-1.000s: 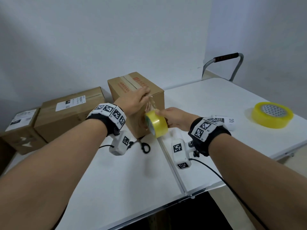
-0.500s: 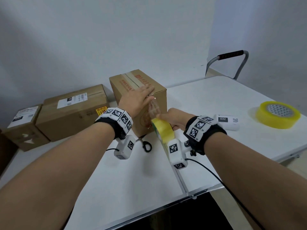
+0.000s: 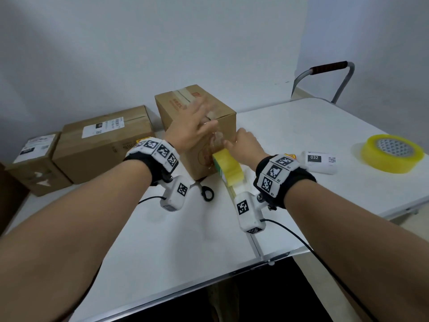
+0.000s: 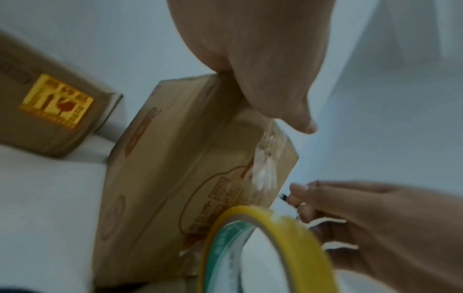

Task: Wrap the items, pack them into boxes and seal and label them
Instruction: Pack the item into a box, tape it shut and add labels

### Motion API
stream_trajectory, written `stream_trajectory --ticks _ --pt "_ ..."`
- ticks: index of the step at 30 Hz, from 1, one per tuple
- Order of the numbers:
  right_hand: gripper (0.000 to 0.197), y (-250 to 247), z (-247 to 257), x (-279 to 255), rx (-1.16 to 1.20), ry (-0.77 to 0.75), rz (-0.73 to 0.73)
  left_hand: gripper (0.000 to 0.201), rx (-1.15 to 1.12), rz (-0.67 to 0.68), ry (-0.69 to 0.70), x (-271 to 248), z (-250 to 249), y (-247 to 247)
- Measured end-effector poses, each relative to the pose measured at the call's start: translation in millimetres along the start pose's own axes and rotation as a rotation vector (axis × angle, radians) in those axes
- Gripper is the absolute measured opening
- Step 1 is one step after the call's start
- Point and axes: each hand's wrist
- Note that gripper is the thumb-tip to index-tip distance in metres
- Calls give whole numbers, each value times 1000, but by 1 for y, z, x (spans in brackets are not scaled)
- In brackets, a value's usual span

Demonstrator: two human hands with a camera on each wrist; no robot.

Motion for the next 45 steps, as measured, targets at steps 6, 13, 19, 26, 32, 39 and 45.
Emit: stream_trajectory --ticks 6,13,19,26,32,39,45 --pt "10 -3 13 -22 274 -145 -179 15 -232 -246 -610 -77 25 4" --pt "14 18 28 -32 365 -132 309 33 -43 500 -423 -126 27 51" --pt "21 37 29 -40 228 -72 486 34 -58 607 -509 -135 16 41" --pt "28 62 34 -49 -423 -95 636 30 -253 675 -585 -152 -7 36" --pt "54 81 33 -73 -716 -198 560 18 -422 410 -775 -174 7 30" --pt "19 83 33 -65 -820 -225 521 16 -530 217 -919 -189 22 25" --pt "28 51 41 -62 -292 -109 681 17 -714 51 -1011 -182 21 24"
Point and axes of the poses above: each hand's wrist, its own x-axis towards the middle knuckle, its own y-axis out of the palm, z = x × y, and after that the axes turned 1 degree about z, right-handed
